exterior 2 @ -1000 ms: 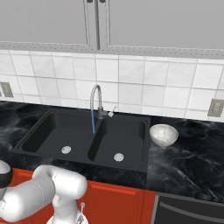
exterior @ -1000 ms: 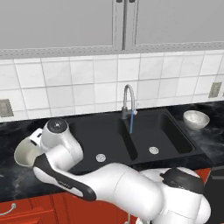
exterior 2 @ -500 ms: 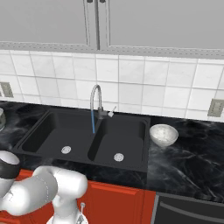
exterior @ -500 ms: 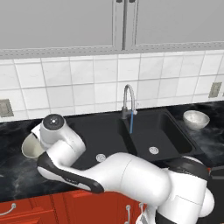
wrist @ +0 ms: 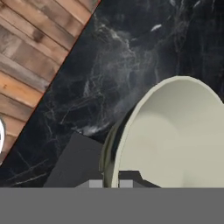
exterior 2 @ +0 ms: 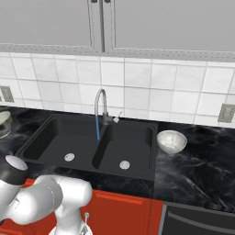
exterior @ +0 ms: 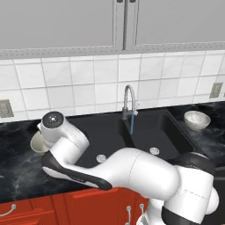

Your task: Rinse each bowl for a few seconds and place them down in the sink or on the counter.

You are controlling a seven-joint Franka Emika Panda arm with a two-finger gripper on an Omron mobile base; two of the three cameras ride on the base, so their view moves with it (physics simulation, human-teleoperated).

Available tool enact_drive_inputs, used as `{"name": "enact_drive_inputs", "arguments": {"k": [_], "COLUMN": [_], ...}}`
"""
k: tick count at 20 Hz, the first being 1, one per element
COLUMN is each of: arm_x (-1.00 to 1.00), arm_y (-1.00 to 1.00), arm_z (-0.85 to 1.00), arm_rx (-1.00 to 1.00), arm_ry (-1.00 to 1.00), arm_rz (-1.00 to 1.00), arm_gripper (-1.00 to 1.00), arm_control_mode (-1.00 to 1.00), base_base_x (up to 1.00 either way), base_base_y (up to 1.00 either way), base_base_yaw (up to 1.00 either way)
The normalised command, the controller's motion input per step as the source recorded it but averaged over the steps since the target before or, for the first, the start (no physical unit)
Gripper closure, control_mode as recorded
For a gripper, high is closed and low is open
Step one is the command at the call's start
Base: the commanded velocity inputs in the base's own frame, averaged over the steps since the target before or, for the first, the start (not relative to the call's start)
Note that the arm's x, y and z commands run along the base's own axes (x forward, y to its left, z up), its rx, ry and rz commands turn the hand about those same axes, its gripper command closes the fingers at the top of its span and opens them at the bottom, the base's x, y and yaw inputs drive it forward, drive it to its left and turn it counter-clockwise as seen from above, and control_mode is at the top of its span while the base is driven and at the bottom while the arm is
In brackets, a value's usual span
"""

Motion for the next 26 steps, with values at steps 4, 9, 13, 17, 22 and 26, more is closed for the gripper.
{"name": "enact_drive_inputs", "arguments": {"k": [4,9,13,17,22,26], "arm_x": [0.00,-0.02,-0.02,0.00,0.00,0.00], "arm_y": [-0.32,-0.36,-0.39,-0.44,-0.46,-0.47], "arm_z": [0.10,0.09,0.08,0.01,0.00,0.00], "arm_rx": [0.07,0.08,0.08,0.06,0.05,0.05], "arm_ry": [0.03,0.05,0.04,0.03,0.03,0.02], "arm_rz": [-0.15,-0.14,-0.13,-0.12,-0.11,-0.10], "arm_gripper": [1.00,1.00,1.00,1.00,1.00,1.00], "arm_control_mode": [-1.00,-1.00,-1.00,-1.00,-1.00,-1.00], "base_base_x": [0.00,0.00,0.00,0.00,0.00,0.00], "base_base_y": [0.00,0.00,0.00,0.00,0.00,0.00], "base_base_yaw": [0.00,0.00,0.00,0.00,0.00,0.00]}}
